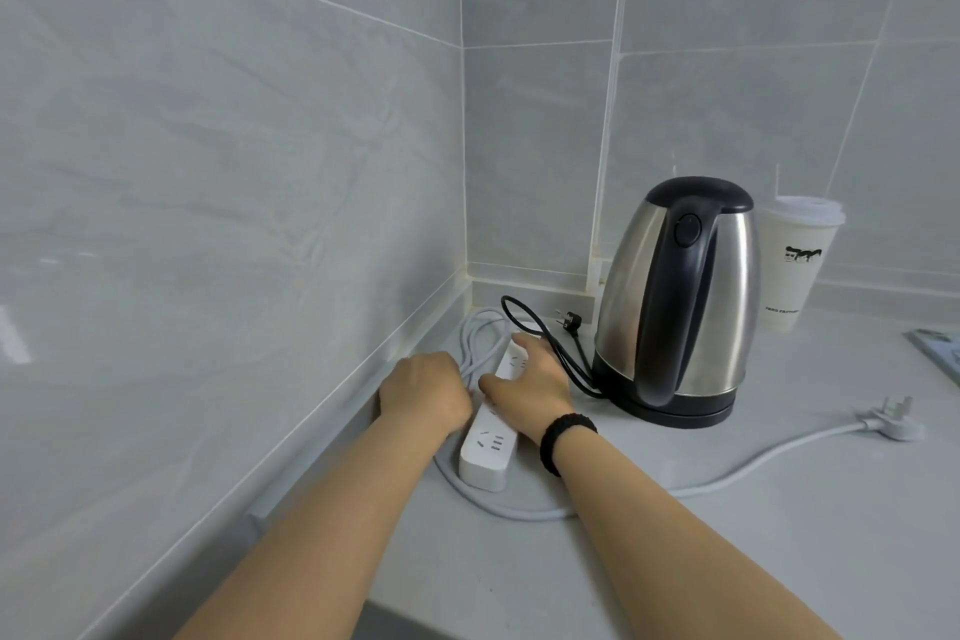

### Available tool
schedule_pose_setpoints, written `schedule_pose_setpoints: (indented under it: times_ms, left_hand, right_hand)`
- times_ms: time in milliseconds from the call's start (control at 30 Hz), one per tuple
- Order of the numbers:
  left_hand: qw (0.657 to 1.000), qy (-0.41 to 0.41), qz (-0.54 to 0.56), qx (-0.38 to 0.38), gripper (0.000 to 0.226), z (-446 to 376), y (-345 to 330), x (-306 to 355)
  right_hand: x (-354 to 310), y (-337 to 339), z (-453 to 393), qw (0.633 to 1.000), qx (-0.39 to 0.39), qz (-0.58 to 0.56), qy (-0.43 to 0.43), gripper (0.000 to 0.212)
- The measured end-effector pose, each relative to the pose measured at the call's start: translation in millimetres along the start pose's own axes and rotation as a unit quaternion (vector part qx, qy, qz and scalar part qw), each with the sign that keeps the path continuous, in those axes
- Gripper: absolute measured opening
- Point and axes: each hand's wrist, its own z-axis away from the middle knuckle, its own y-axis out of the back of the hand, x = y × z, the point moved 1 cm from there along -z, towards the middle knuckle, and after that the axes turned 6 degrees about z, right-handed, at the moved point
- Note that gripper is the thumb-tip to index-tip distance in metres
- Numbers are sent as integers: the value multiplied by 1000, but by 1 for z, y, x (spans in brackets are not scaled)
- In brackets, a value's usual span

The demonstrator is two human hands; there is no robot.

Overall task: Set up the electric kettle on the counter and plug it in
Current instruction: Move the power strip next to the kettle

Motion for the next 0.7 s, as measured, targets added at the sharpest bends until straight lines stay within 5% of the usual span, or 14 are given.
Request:
schedule_pose_setpoints:
  times_ms: [167,267,333,433,700]
  left_hand:
    - [982,-78,-112,127,17,15,-12,1]
    - [948,-144,-7,285,3,31,-7,-6]
    - [900,-173,106,387,15,43,-3,-15]
    - [857,-197,202,431,30,66,3,-20]
    - [804,-337,201,447,22,95,2,-16]
  right_hand:
    - [0,-1,-4,1000,-4,10,-2,72]
    - [1,-4,-5,1000,4,30,-5,70]
    - [1,-5,-6,999,6,43,-9,68]
    - [0,-6,-6,999,6,50,-16,66]
    - [-4,1,8,996,24,82,2,44]
